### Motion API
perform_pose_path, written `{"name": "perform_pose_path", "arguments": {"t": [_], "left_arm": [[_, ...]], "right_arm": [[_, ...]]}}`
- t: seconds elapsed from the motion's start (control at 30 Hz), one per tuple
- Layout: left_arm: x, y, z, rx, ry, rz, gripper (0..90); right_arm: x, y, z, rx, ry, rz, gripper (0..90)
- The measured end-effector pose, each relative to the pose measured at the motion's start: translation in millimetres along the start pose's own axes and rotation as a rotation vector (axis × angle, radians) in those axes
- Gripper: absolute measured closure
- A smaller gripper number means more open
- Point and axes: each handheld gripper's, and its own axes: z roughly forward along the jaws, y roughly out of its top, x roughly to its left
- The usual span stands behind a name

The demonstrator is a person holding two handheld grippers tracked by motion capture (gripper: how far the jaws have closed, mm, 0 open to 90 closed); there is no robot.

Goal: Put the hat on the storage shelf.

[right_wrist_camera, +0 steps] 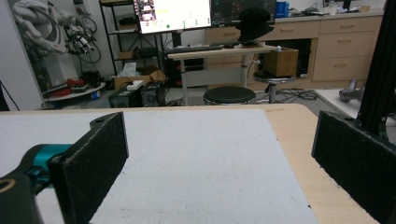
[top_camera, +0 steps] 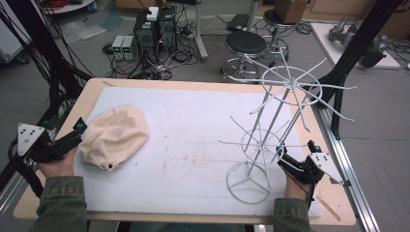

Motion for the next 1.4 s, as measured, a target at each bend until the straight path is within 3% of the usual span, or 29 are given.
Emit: {"name": "perform_pose_path", "arguments": {"t": [0.3, 0.77, 0.97, 1.4], "left_arm": [[1.7, 13.2, 17.6, 0.047, -0.005, 0.028, 19.8], [4.5, 17.2, 47.3, 0.171, -0.015, 0.056, 20.5], [5.3, 18.7, 57.7, 0.199, -0.015, 0.071, 20.5], [8.6, 24.5, 88.6, 0.317, -0.058, 0.112, 20.5]], "right_arm": [[0.1, -0.1, 0.4, 0.000, 0.003, -0.002, 2.9], [0.1, -0.3, 1.2, -0.002, 0.007, -0.011, 2.9], [0.7, -0.4, 1.2, 0.003, 0.010, -0.008, 2.9], [1.5, -0.7, 2.1, 0.006, 0.019, -0.012, 2.8]]}}
